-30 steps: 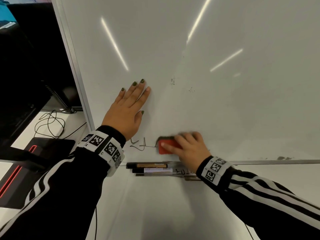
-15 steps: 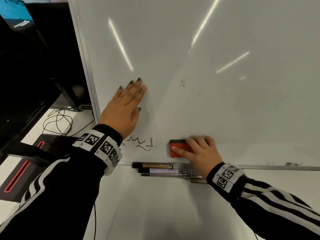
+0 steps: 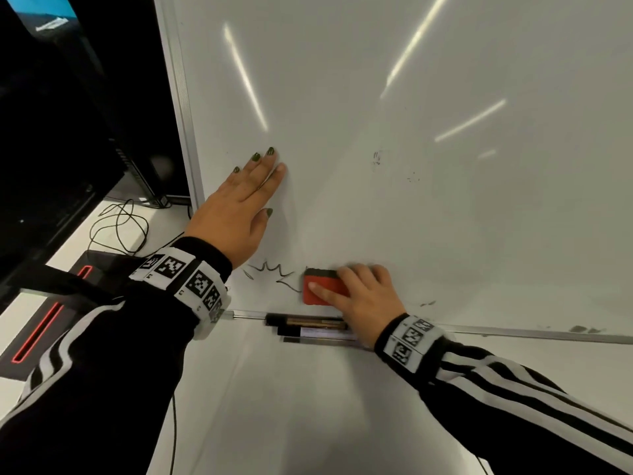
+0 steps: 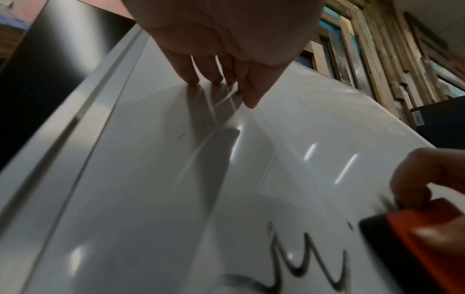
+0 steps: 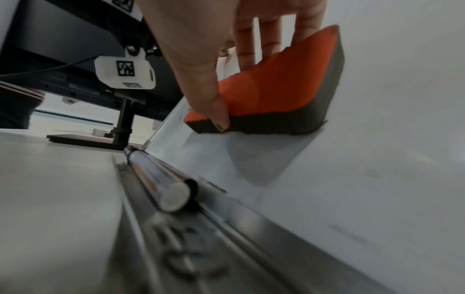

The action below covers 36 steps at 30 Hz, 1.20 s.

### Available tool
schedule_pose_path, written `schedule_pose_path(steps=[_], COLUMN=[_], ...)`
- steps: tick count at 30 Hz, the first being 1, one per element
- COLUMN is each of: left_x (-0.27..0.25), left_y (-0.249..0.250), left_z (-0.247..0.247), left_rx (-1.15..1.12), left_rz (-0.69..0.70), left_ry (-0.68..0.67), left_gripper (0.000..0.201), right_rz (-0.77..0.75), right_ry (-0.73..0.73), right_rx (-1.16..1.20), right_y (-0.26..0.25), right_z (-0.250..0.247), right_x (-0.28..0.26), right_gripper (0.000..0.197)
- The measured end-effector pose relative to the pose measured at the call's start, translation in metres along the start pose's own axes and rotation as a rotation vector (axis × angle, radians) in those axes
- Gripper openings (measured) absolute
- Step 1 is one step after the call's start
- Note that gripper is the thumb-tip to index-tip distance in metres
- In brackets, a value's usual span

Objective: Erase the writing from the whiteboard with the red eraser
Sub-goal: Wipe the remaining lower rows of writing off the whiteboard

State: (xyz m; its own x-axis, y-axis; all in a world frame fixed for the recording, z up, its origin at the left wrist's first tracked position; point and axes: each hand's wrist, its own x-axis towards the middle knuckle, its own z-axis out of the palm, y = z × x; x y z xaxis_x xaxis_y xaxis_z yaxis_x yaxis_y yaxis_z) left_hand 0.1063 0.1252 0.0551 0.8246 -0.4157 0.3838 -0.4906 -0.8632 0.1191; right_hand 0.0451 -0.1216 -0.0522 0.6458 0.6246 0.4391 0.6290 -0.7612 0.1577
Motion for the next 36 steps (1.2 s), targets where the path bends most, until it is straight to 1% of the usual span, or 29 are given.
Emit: schedule_pose_path(steps=[2,4,7,9,11,13,14,15,17,18,19,20,22,23,24,26,28,29,30,32,34,36], left_x=[-0.003,-0.006,-0.012,-0.016,-0.017,-0.018,-0.018,-0.017,-0.017,-0.017,-0.017,-0.017,-0.017,-0.018,-0.018,-0.018,-0.018,-0.017,-0.018,-0.018,-0.019,-0.019], left_y=[-0.005,-0.010,-0.017,-0.020,-0.022,-0.023,-0.024,-0.024,-0.024,-0.024,-0.023,-0.024,-0.025,-0.026,-0.027,-0.029,-0.029,-0.029,-0.029,-0.028,-0.028,-0.030], left_z=[0.000,0.000,0.001,0.002,0.002,0.002,0.002,0.002,0.003,0.004,0.004,0.004,0.004,0.003,0.003,0.003,0.003,0.004,0.004,0.005,0.005,0.005], left_rx=[0.008,0.012,0.005,0.010,0.003,-0.021,-0.030,-0.037,-0.043,-0.044,-0.044,-0.043,-0.041,-0.040,-0.041,-0.049,-0.054,-0.054,-0.054,-0.051,-0.053,-0.059], left_rz=[0.016,0.014,-0.003,-0.003,0.006,0.014,0.017,0.019,0.017,0.016,0.016,0.018,0.021,0.023,0.028,0.042,0.047,0.045,0.041,0.032,0.030,0.040], left_ry=[-0.007,-0.012,-0.021,-0.010,-0.006,0.004,0.007,0.008,0.011,0.008,0.005,0.003,-0.004,-0.005,-0.005,-0.001,-0.001,-0.002,-0.007,-0.014,-0.009,0.002], left_gripper=[0.064,0.062,0.062,0.063,0.066,0.068,0.068,0.068,0.069,0.069,0.069,0.068,0.068,0.068,0.068,0.067,0.066,0.066,0.066,0.066,0.067,0.067], right_rz=[0.062,0.115,0.132,0.071,-0.050,-0.118,-0.118,-0.094,0.000,0.029,0.018,-0.030,-0.169,-0.216,-0.232,-0.172,-0.039,-0.001,-0.001,-0.105,-0.243,-0.281], right_ry=[0.061,0.115,0.122,0.085,0.013,-0.016,-0.004,0.017,0.077,0.094,0.096,0.078,-0.016,-0.058,-0.072,-0.039,0.025,0.039,0.046,0.006,-0.094,-0.128], right_rx=[-0.011,-0.012,0.013,0.029,0.026,0.031,0.040,0.053,0.061,0.054,0.047,0.040,0.023,0.016,0.013,0.026,0.041,0.035,0.022,-0.005,-0.016,-0.011], right_y=[0.013,0.019,0.009,-0.006,-0.015,-0.015,-0.014,-0.012,-0.007,-0.008,-0.012,-0.018,-0.030,-0.033,-0.032,-0.027,-0.020,-0.018,-0.020,-0.026,-0.028,-0.020], right_z=[-0.006,-0.011,-0.006,0.008,0.022,0.023,0.019,0.014,0.004,0.003,0.005,0.009,0.018,0.020,0.019,0.009,0.000,-0.001,-0.001,0.005,0.008,0.004], right_x=[-0.010,-0.007,0.009,0.011,0.007,0.010,0.015,0.021,0.035,0.039,0.041,0.040,0.034,0.033,0.034,0.042,0.051,0.053,0.053,0.048,0.041,0.035], right_gripper=[0.065,0.067,0.070,0.061,0.048,0.044,0.044,0.047,0.056,0.058,0.056,0.051,0.041,0.039,0.037,0.036,0.047,0.050,0.051,0.044,0.037,0.030])
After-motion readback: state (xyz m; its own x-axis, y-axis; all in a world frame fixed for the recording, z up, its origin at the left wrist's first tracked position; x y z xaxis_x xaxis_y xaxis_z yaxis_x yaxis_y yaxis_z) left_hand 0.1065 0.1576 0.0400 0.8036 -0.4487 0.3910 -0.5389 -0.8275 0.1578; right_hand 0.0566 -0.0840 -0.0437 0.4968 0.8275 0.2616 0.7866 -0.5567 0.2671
